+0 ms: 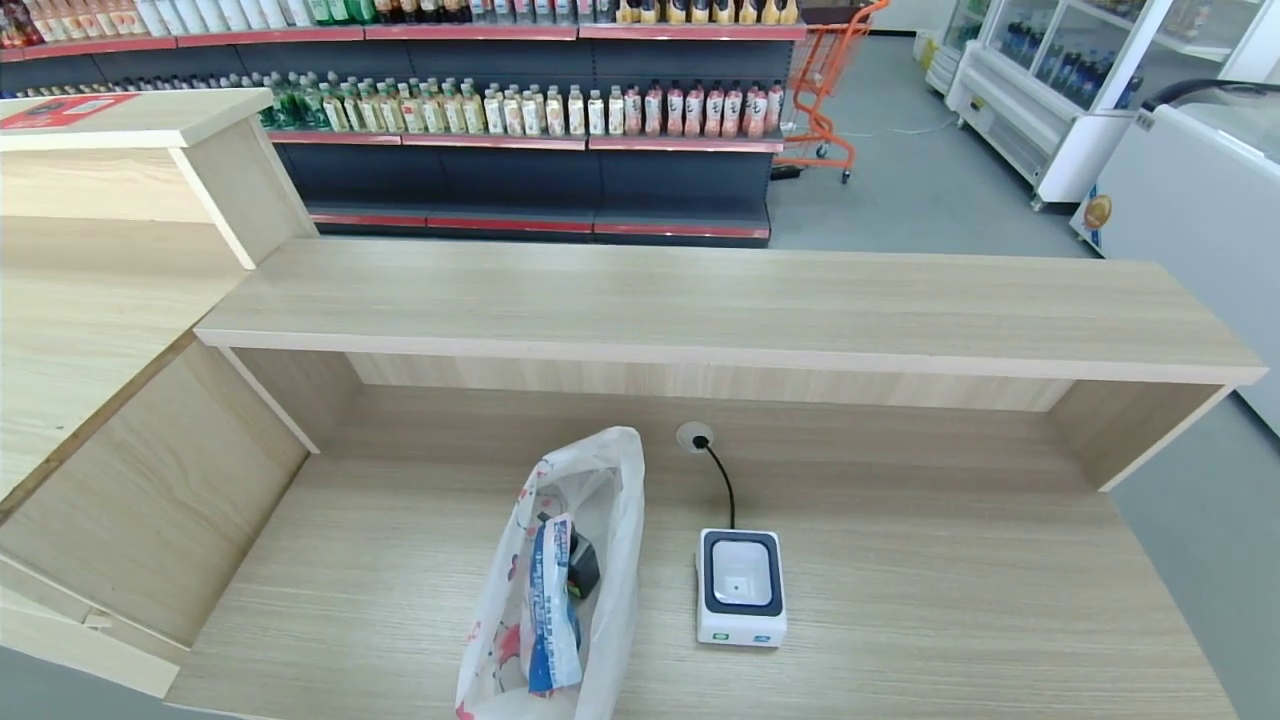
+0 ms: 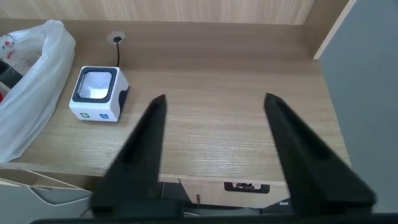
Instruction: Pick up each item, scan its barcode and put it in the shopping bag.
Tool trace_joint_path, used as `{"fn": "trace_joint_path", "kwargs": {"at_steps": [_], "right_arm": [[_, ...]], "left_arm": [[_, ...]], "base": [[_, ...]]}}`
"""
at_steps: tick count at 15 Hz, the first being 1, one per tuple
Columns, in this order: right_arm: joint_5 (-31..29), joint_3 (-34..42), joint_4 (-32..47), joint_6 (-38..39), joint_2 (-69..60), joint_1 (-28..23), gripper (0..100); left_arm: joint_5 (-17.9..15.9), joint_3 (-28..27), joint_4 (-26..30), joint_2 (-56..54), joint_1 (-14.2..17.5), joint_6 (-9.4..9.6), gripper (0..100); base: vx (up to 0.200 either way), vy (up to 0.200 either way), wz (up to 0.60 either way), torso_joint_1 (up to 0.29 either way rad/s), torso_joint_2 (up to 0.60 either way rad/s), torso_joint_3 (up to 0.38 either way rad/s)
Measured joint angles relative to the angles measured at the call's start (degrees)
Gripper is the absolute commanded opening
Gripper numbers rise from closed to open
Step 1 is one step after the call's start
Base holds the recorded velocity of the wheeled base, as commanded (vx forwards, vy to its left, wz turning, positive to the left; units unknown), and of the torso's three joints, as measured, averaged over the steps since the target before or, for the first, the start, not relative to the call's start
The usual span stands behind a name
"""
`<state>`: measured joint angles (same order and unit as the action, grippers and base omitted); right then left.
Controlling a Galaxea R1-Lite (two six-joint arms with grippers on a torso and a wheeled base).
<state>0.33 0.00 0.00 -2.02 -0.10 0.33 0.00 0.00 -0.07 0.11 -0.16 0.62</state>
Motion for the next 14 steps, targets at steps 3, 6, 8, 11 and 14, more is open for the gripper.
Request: {"fn": "trace_joint_path", "kwargs": {"at_steps": [3, 6, 8, 11, 14], "right_arm": [[0.0, 0.0, 0.0, 0.7, 0.0, -0.1, 0], [0.0, 0.0, 0.0, 0.7, 0.0, -0.1, 0], [0.0, 0.0, 0.0, 0.7, 0.0, -0.1, 0], [0.0, 0.0, 0.0, 0.7, 0.0, -0.1, 0], [0.0, 0.0, 0.0, 0.9, 0.0, -0.1, 0]], "left_arm": [[0.0, 0.0, 0.0, 0.0, 0.0, 0.0, 100], [0.0, 0.0, 0.0, 0.0, 0.0, 0.0, 100], [0.0, 0.0, 0.0, 0.0, 0.0, 0.0, 100], [0.0, 0.0, 0.0, 0.0, 0.0, 0.0, 100], [0.0, 0.0, 0.0, 0.0, 0.0, 0.0, 100]], "base": [[0.0, 0.0, 0.0, 0.0, 0.0, 0.0], [0.0, 0.0, 0.0, 0.0, 0.0, 0.0], [0.0, 0.0, 0.0, 0.0, 0.0, 0.0], [0.0, 0.0, 0.0, 0.0, 0.0, 0.0], [0.0, 0.0, 0.0, 0.0, 0.0, 0.0]]}}
